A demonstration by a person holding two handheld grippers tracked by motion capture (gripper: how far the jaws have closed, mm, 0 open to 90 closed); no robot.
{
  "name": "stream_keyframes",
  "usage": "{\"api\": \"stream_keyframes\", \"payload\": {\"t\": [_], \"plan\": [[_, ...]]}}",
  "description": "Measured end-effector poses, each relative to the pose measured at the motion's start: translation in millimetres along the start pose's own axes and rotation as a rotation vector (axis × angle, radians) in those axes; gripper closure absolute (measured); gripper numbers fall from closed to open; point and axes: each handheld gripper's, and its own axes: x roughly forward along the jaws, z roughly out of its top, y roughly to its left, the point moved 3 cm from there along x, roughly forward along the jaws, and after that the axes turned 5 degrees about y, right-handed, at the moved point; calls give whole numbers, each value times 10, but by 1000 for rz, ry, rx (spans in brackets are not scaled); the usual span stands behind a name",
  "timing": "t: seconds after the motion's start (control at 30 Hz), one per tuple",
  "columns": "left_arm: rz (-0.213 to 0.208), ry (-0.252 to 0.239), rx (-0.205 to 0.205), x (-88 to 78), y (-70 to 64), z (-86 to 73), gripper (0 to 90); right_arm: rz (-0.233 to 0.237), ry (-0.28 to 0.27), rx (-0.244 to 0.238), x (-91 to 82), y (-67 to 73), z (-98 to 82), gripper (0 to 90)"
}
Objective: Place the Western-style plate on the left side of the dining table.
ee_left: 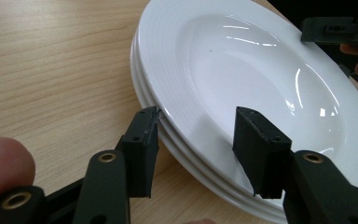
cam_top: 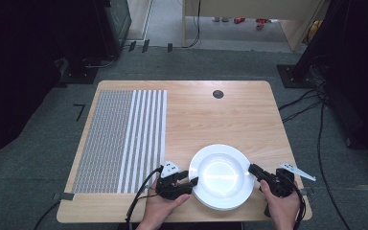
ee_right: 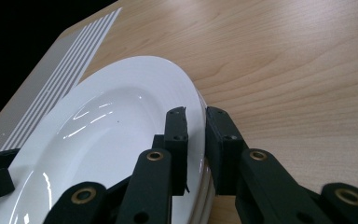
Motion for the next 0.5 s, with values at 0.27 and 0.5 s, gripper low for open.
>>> {"api": "stream_keyframes", "payload": {"t": [0.27,0.5], "plan": [[-6,-6,-5,-9,13,9,545,7,-21,65,-26,-1,-2,833],[1,-10,-12,-1,9,8,541,36,-46,89,-56,17,14,831]]}}
